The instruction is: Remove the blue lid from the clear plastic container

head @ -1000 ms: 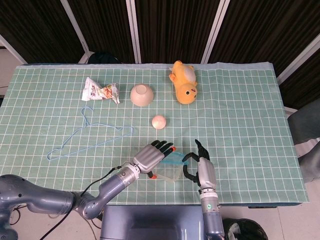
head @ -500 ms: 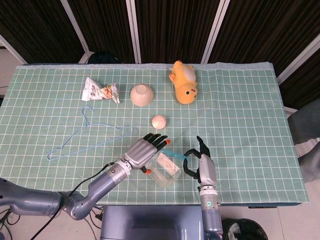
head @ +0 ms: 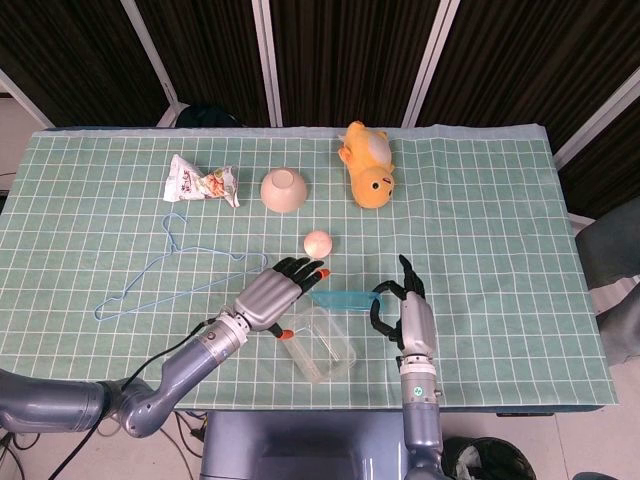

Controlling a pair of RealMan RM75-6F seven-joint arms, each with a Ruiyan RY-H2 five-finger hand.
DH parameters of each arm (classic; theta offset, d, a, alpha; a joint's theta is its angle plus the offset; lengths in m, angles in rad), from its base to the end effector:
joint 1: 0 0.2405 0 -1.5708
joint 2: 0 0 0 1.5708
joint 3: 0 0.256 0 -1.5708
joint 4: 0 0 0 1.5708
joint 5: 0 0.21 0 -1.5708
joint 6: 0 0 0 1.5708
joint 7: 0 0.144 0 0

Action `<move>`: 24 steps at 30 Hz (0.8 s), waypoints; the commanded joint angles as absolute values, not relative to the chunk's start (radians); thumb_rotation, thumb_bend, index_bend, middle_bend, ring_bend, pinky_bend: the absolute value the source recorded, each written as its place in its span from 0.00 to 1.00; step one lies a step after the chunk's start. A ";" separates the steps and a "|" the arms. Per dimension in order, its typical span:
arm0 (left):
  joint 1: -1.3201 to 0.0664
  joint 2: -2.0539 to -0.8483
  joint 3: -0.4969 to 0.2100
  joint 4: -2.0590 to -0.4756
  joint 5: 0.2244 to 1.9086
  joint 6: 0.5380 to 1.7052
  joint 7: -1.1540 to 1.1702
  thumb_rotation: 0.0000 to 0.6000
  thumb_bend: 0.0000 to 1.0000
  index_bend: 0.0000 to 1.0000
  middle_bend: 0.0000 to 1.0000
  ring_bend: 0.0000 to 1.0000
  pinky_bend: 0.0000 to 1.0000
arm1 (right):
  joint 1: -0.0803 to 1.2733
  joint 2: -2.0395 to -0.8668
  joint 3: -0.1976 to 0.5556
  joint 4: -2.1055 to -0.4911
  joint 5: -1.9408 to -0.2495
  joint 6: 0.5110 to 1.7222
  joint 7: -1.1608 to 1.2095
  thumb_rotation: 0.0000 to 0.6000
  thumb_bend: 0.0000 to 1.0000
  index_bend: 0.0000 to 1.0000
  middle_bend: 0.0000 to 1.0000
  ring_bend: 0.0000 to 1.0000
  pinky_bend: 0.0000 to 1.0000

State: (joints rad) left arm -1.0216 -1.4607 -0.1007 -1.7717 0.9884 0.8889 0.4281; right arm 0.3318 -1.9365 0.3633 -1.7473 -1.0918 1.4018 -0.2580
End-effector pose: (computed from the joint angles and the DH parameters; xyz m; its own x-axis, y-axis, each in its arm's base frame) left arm -0.0444 0.3096 -0.0256 0.5270 0.3523 0.7734 0.7375 -0.6418 -0.2102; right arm -0.1188 -0.2565 -0.0289 -0.3845 -0.0287 0.9227 -0.9175 0.1219 -0.3785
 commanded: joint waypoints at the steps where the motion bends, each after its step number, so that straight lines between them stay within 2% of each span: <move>1: -1.018 -1.454 -0.104 -1.775 0.995 0.891 0.422 1.00 0.01 0.00 0.00 0.00 0.10 | 0.341 -1.935 0.376 -1.740 -1.086 1.397 -0.263 1.00 0.64 0.61 0.03 0.00 0.00; 14: -0.976 -1.372 -0.107 -1.814 1.039 0.913 0.366 1.00 0.01 0.00 0.00 0.00 0.10 | 0.389 -1.923 0.446 -1.676 -1.038 1.378 -0.297 1.00 0.64 0.60 0.03 0.00 0.00; 16: -0.961 -1.354 -0.105 -1.826 1.055 0.923 0.350 1.00 0.01 0.00 0.00 0.00 0.10 | 0.402 -1.917 0.458 -1.650 -1.025 1.367 -0.314 1.00 0.64 0.49 0.02 0.00 0.00; 17: -0.953 -1.342 -0.103 -1.832 1.064 0.931 0.341 1.00 0.01 0.00 0.00 0.00 0.10 | 0.409 -1.914 0.464 -1.637 -1.014 1.360 -0.327 1.00 0.64 0.38 0.02 0.00 0.00; 18: -0.945 -1.332 -0.102 -1.837 1.075 0.937 0.333 1.00 0.01 0.00 0.00 0.00 0.10 | 0.416 -1.910 0.469 -1.626 -1.000 1.351 -0.343 1.00 0.60 0.21 0.01 0.00 0.00; 20: -0.928 -1.309 -0.098 -1.848 1.095 0.950 0.315 1.00 0.00 0.00 0.00 0.00 0.10 | 0.432 -1.900 0.484 -1.610 -0.957 1.335 -0.390 1.00 0.49 0.03 0.00 0.00 0.00; 21: -0.920 -1.297 -0.097 -1.854 1.104 0.957 0.305 1.00 0.00 0.00 0.00 0.00 0.10 | 0.441 -1.896 0.496 -1.608 -0.934 1.330 -0.411 1.00 0.42 0.00 0.00 0.00 0.00; 24: -0.894 -1.263 -0.094 -1.863 1.125 0.976 0.276 1.00 0.01 0.00 0.00 0.00 0.10 | 0.473 -1.884 0.537 -1.598 -0.879 1.318 -0.471 1.00 0.33 0.00 0.00 0.00 0.00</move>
State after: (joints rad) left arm -0.9056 -1.2754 -0.0965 -1.8562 1.1157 0.9660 0.2878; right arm 0.4452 -1.8971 0.5043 -1.6119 -0.9203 1.3334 -0.4282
